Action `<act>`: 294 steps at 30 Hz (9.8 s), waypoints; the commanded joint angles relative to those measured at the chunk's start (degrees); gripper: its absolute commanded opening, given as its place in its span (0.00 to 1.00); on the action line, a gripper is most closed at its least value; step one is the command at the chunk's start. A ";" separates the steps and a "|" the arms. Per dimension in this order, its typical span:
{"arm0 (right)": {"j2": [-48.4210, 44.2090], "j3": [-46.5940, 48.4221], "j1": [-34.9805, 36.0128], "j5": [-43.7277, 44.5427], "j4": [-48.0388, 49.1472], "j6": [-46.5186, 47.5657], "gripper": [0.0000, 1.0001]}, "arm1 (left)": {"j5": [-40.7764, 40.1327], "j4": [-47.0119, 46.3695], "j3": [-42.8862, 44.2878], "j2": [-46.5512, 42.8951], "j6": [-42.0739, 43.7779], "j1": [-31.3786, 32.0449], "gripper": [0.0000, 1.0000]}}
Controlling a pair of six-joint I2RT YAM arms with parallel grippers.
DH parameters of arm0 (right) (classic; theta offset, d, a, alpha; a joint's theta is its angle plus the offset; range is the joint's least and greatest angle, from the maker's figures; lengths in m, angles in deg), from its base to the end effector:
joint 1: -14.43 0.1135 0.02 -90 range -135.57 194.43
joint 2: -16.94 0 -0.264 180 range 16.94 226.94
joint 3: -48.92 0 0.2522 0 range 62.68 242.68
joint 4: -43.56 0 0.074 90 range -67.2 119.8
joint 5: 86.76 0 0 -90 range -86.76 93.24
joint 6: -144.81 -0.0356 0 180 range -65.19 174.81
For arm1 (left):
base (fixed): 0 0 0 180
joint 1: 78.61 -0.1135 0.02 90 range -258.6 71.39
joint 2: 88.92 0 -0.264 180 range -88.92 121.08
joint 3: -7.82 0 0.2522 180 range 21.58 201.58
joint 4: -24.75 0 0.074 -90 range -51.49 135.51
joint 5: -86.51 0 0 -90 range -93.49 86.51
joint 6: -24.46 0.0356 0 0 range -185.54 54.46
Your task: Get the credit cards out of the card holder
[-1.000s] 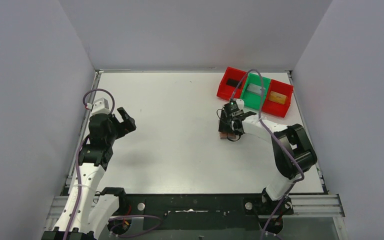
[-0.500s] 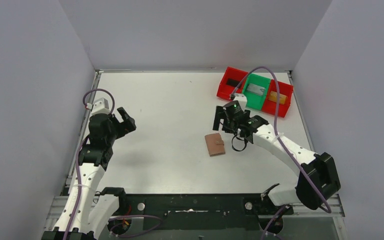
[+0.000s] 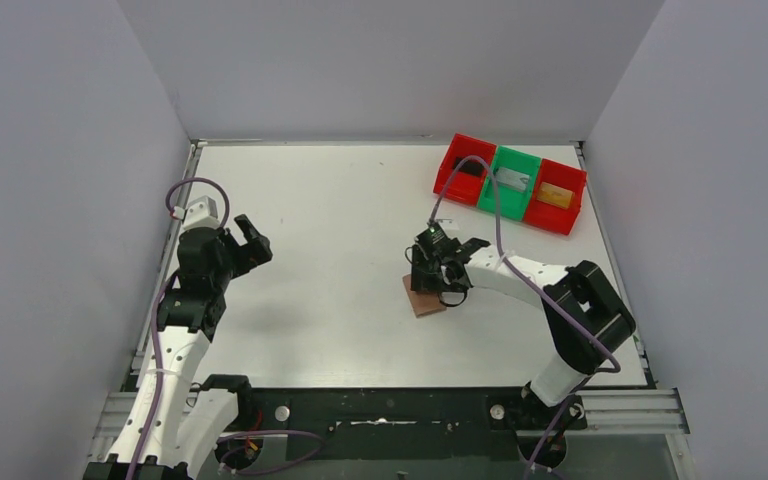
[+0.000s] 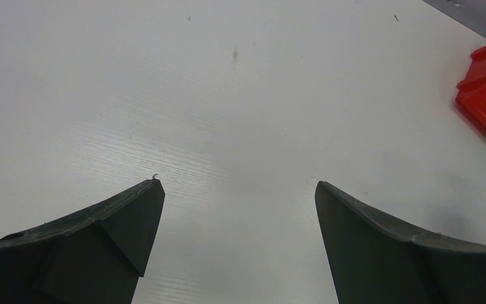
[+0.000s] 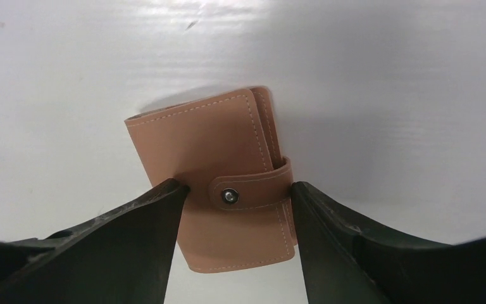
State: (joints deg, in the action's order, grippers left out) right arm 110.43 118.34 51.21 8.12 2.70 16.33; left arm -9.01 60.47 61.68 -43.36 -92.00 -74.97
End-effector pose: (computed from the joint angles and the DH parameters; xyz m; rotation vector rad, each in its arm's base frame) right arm 0.2523 0.1848 0.1750 0.0664 2.7298 0.2785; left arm 0.1817 -0.0081 0.2880 -0.4653 2.0013 -0.2285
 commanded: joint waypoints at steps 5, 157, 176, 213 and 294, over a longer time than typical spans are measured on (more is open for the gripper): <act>-4.40 -3.48 11.06 -3.36 6.41 -8.92 0.58 | 1.04 -1.63 0.16 0.53 0.14 -0.30 0.92; -12.62 1.07 3.95 4.46 8.42 1.91 1.00 | 4.48 -2.03 -0.01 1.89 -0.08 -0.26 0.93; 0.67 6.27 -2.59 -6.11 11.14 7.05 0.98 | 3.85 -1.62 0.20 2.29 -0.17 -0.21 0.93; -3.40 6.93 -2.55 -3.42 8.90 6.16 1.00 | 4.38 -1.91 0.07 2.03 -0.17 -0.21 0.93; -4.97 -6.76 25.51 14.49 12.61 -13.35 0.70 | 17.31 -29.52 -23.17 8.82 -26.58 29.94 0.59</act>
State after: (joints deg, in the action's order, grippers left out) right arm 104.75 108.90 76.02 19.91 17.46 2.61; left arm 7.86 35.07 38.55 -34.66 -117.96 -45.37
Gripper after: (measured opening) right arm 0.719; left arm 0.614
